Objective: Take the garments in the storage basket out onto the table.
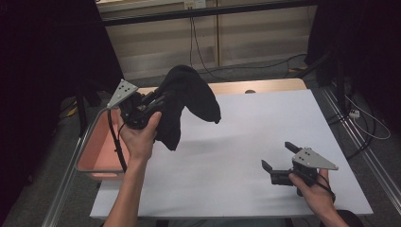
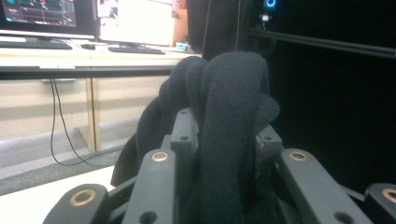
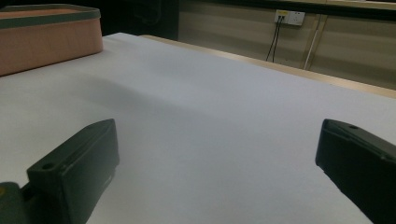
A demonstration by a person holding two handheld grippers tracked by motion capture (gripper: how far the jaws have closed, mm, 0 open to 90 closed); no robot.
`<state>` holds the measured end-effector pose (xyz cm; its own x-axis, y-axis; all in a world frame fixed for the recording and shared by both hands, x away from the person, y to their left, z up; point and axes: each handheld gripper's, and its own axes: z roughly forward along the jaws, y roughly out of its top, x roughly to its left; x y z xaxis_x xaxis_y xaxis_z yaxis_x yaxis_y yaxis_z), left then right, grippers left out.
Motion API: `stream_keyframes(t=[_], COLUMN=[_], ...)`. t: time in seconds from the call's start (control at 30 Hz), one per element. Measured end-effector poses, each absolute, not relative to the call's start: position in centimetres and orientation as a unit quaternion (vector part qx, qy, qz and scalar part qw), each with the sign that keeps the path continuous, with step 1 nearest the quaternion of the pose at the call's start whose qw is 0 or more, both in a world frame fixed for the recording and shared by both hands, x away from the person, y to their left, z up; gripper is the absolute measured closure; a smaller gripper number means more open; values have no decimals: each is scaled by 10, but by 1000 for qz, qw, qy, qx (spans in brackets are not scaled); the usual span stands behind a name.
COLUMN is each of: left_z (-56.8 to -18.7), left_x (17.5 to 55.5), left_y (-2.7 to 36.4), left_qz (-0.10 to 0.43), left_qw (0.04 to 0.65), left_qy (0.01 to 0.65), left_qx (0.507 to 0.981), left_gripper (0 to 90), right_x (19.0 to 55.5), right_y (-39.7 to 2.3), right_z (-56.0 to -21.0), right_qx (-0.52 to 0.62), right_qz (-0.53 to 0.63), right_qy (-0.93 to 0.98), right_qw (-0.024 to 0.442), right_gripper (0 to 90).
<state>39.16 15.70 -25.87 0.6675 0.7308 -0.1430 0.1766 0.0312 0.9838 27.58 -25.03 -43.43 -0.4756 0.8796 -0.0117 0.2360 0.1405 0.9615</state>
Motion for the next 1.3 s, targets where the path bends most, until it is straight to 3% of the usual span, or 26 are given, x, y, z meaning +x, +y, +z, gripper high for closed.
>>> stream_keyframes(t=[1.3], left_z=[-335], left_x=[424], left_y=[89], left_qz=[165], left_qw=[516], left_qy=[342], left_qx=[768], left_gripper=[684], right_x=[274], right_y=[-252], right_z=[-434], right_qx=[408], right_qz=[513], right_qy=[687], right_qw=[313], right_gripper=[0])
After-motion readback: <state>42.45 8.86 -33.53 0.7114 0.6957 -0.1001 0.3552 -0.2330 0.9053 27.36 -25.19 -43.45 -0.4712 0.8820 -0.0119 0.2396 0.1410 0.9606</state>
